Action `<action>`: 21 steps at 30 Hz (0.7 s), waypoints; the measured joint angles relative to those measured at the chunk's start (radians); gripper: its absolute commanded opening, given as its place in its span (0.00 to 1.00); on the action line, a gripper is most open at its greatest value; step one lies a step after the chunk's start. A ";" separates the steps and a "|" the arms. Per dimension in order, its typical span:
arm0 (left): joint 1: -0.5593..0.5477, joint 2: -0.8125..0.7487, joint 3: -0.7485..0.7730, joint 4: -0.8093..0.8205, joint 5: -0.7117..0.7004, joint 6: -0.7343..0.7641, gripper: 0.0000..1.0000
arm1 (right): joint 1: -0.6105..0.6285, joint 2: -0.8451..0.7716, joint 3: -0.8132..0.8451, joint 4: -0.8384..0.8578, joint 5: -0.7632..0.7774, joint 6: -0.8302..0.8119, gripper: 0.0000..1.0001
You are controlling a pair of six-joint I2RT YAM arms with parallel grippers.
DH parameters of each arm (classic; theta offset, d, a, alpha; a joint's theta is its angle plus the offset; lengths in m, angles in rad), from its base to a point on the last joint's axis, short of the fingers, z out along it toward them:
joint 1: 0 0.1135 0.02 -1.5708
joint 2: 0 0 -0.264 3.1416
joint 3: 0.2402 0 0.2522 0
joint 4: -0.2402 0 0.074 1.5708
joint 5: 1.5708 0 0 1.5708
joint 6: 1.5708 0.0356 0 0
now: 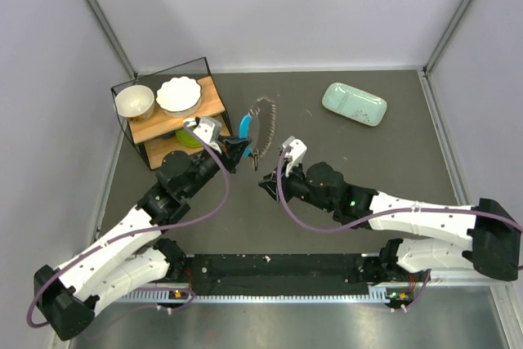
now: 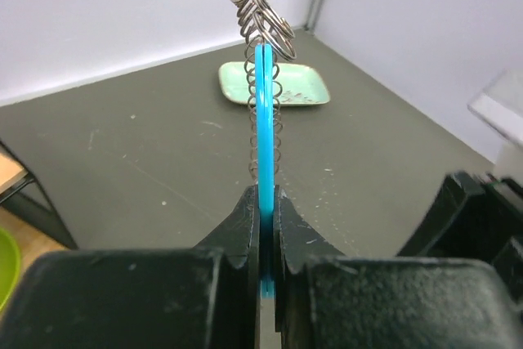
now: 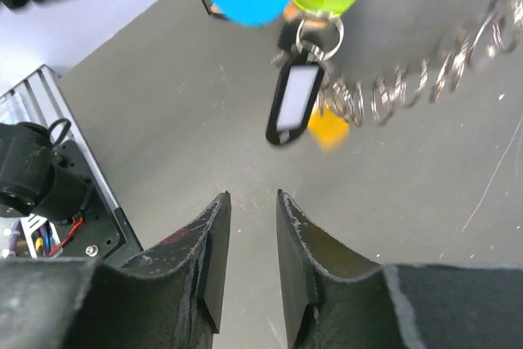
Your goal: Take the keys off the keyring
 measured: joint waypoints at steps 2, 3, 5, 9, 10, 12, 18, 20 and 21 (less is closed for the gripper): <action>0.000 -0.026 -0.024 0.025 0.039 0.004 0.00 | 0.000 -0.034 0.000 -0.010 0.000 -0.008 0.34; 0.000 -0.042 -0.037 0.032 0.063 0.005 0.00 | 0.000 -0.051 0.000 -0.010 0.000 -0.012 0.35; 0.000 -0.063 -0.048 0.031 0.097 0.000 0.00 | 0.000 -0.079 0.000 -0.006 0.001 -0.024 0.47; 0.000 -0.103 -0.049 0.032 0.129 -0.042 0.00 | 0.000 -0.165 -0.124 0.145 -0.047 -0.059 0.58; 0.000 -0.118 -0.049 0.033 0.134 -0.060 0.00 | 0.000 -0.194 -0.188 0.196 -0.063 -0.064 0.58; 0.000 -0.151 -0.049 0.038 0.145 -0.095 0.00 | 0.000 -0.226 -0.296 0.265 -0.088 -0.069 0.57; 0.000 -0.209 -0.049 0.104 0.200 -0.201 0.00 | 0.000 -0.242 -0.364 0.353 -0.178 -0.080 0.51; 0.000 -0.211 -0.049 0.117 0.223 -0.209 0.00 | 0.000 -0.273 -0.360 0.356 -0.192 -0.077 0.49; 0.000 -0.211 -0.049 0.119 0.228 -0.209 0.00 | 0.000 -0.299 -0.344 0.331 -0.193 -0.068 0.49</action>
